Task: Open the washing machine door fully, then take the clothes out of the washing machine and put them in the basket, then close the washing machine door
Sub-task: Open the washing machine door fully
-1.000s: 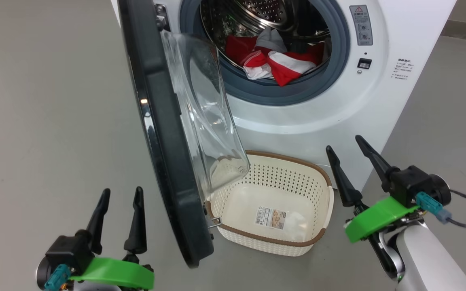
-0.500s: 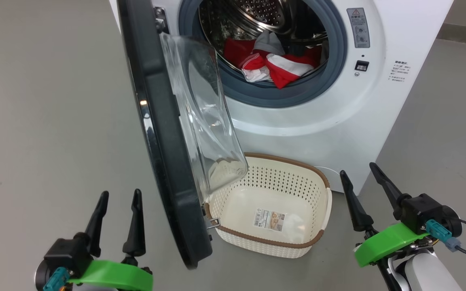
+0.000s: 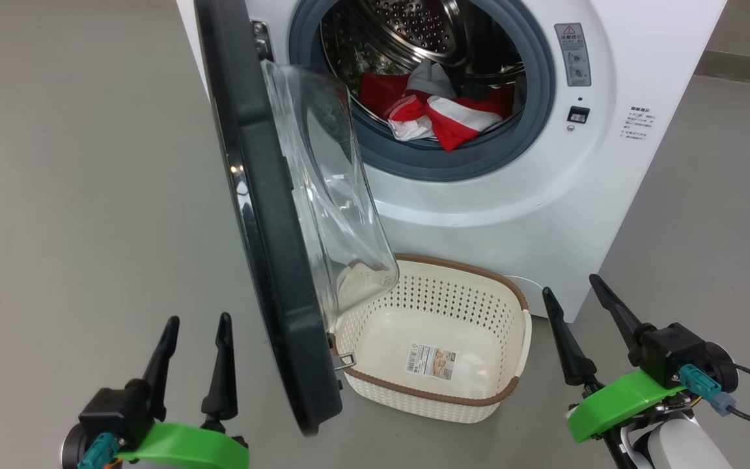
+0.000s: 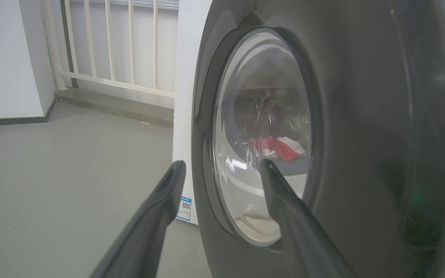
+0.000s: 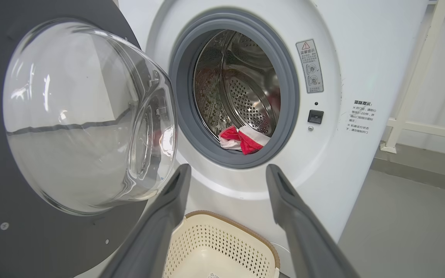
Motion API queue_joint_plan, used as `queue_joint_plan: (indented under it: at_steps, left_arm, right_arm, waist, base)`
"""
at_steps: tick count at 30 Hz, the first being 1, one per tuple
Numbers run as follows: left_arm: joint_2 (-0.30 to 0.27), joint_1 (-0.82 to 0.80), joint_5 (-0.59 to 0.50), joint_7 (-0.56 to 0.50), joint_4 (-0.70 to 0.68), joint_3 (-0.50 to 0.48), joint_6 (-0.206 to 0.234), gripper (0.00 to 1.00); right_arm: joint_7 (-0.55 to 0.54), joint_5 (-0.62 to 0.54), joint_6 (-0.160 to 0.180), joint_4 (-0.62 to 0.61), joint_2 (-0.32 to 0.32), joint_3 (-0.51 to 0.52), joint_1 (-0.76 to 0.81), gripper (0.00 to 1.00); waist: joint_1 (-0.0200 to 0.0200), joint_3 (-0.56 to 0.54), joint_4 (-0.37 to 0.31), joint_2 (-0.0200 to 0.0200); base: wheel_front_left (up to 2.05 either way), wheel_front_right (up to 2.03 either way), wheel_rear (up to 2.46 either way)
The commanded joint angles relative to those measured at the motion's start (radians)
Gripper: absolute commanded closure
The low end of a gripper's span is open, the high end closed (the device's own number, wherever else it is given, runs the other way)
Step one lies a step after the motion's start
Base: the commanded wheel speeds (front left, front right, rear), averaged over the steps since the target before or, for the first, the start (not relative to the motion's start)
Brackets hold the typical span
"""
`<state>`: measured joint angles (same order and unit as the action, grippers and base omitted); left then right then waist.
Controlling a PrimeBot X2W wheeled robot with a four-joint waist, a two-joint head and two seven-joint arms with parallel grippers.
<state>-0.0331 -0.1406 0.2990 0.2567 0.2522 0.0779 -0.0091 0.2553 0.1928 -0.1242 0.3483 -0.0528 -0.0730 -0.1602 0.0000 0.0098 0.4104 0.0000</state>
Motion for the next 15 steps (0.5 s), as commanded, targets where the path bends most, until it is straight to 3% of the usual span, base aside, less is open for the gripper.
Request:
queue_joint_plan:
  at_steps: [1,3,4,5,9,15]
  left_arm:
    - [-0.017,-0.009,-0.006,0.005,-0.015,-0.028,-0.002,0.00]
    - [-0.017,-0.008,-0.003,0.005,-0.011,-0.026,-0.005,0.00]
    - [-0.017,-0.009,-0.003,0.005,-0.013,-0.027,-0.008,0.55]
    - [-0.017,-0.010,-0.006,0.005,-0.018,-0.029,-0.010,1.00]
    - [-0.017,-0.014,0.005,0.005,-0.035,-0.026,-0.009,1.00]
    - [-0.017,-0.046,0.007,0.005,-0.122,-0.033,0.026,1.00]
  right_arm:
    - [0.006,0.012,-0.007,-0.024,0.002,-0.023,-0.006,0.00]
    - [0.006,0.013,-0.007,-0.023,0.002,-0.024,-0.005,0.00]
    - [0.006,0.014,-0.007,-0.022,0.002,-0.025,-0.005,0.00]
    - [0.006,0.014,-0.007,-0.022,0.002,-0.026,-0.005,0.00]
    - [0.006,0.020,-0.007,-0.019,0.003,-0.026,-0.002,0.00]
    - [0.006,0.025,-0.007,-0.019,0.003,-0.025,0.003,0.00]
  waist:
    - [0.0000,-0.002,0.000,0.0000]
    - [0.0000,-0.003,-0.001,0.0000]
    - [0.0000,-0.004,-0.002,0.0000]
    - [0.0000,-0.005,-0.002,0.0000]
    - [0.0000,-0.011,-0.003,0.0000]
    - [0.0000,-0.020,-0.007,0.0000]
  base:
    - [0.00,0.00,0.00]
    - [0.00,0.00,0.00]
    - [0.00,0.00,0.00]
    - [0.00,0.00,0.00]
    - [0.00,0.00,0.00]
    - [0.00,0.00,0.00]
